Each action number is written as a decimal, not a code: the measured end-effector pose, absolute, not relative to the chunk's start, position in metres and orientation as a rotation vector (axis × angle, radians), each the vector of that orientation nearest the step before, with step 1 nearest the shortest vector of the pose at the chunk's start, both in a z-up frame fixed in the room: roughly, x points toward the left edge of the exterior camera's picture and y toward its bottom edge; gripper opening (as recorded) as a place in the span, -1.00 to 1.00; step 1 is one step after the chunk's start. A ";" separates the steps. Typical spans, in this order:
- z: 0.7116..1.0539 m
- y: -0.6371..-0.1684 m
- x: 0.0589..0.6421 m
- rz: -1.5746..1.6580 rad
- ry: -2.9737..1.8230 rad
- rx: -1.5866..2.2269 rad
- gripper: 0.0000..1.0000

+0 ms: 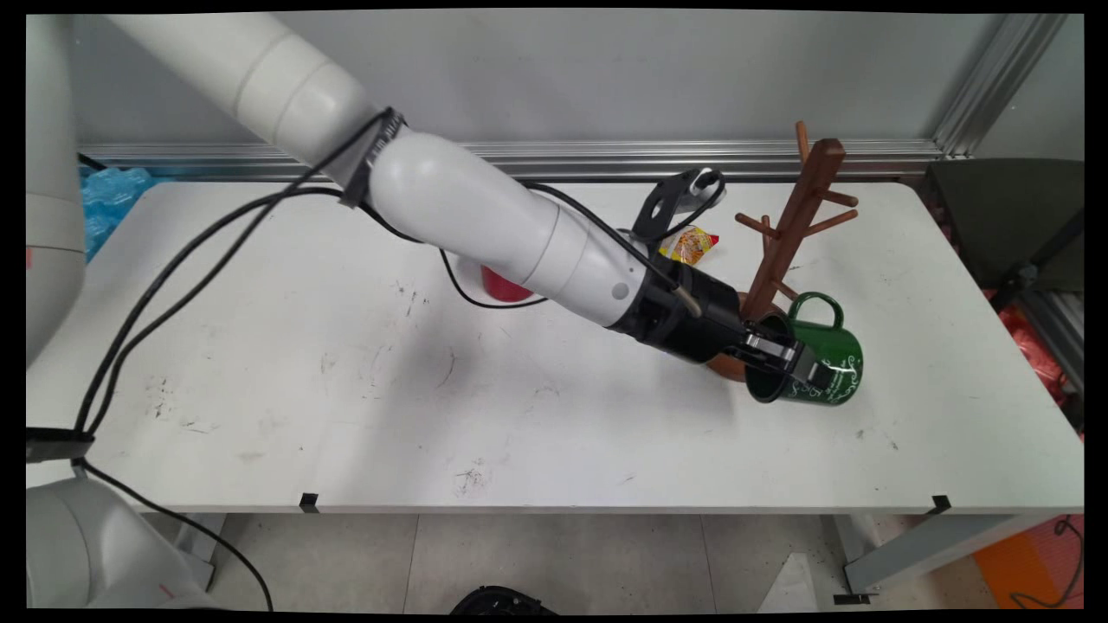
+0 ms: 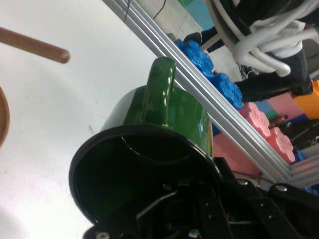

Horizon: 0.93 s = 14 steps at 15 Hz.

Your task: Place the picked object on the table

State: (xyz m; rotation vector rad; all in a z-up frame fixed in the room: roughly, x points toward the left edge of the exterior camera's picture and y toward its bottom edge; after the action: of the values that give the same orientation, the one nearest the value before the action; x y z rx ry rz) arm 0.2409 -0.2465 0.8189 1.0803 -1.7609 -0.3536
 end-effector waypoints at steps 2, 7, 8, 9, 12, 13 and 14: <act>0.830 -0.241 0.245 -0.343 -1.802 1.063 -1.00; 0.855 -0.236 0.257 -0.297 -1.944 0.995 -1.00; 0.861 -0.235 0.260 -0.283 -1.978 0.983 -1.00; 0.865 -0.235 0.262 -0.273 -2.001 0.975 -1.00; 0.882 -0.234 0.269 -0.231 -2.093 0.935 -1.00; 0.890 -0.234 0.273 -0.212 -2.128 0.920 -1.00; 0.897 -0.234 0.277 -0.188 -2.169 0.911 -1.00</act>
State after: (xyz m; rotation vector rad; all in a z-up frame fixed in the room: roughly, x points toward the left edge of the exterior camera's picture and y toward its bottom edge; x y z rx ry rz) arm 0.2769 -0.2344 0.8971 0.9112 -2.1686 -0.1880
